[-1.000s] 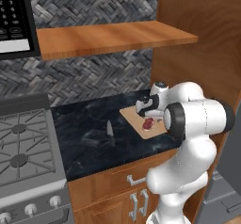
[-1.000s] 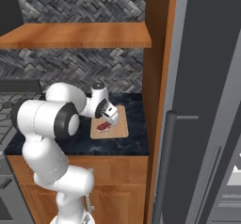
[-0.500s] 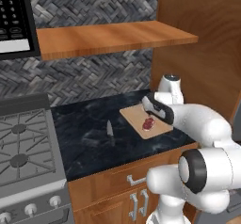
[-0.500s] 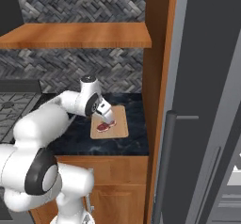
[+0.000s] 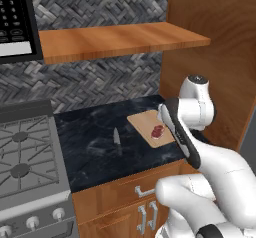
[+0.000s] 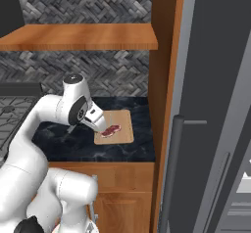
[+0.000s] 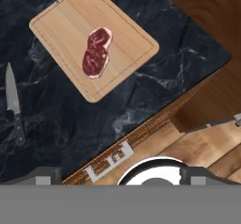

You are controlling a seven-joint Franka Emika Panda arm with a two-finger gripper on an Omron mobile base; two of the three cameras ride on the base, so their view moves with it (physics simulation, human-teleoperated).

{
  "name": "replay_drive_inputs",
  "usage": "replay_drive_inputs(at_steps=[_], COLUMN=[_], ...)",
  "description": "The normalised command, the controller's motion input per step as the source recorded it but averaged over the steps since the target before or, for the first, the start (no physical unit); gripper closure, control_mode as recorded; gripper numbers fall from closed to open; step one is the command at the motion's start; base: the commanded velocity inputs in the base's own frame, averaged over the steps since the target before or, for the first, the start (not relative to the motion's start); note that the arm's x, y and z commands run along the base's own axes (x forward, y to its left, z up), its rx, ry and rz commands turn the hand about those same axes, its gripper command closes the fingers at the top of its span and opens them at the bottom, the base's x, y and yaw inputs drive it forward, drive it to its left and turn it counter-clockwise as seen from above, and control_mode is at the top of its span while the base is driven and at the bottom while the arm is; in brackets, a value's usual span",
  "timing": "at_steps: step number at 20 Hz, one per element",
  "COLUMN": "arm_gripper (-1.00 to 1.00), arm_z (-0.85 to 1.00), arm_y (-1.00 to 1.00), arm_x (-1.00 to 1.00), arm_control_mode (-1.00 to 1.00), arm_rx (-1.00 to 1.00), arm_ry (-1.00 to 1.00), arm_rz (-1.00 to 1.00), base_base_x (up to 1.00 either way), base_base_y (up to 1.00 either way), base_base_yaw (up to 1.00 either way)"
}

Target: Retrieve the steak from the fridge and place it on the cutting board.

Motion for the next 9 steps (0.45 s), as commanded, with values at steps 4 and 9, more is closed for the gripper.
replay_drive_inputs(at_steps=[4, 9], arm_gripper=[-1.0, -1.0], arm_z=[0.43, 0.21], arm_y=[0.28, 0.22], arm_x=[-0.7, -0.4], arm_control_mode=[-1.0, -1.0], arm_rx=[-0.07, -0.1], arm_ry=[0.01, 0.01], arm_rz=[0.0, 0.0], base_base_x=[0.0, 0.0], base_base_y=[0.0, 0.0], base_base_yaw=[0.0, 0.0])
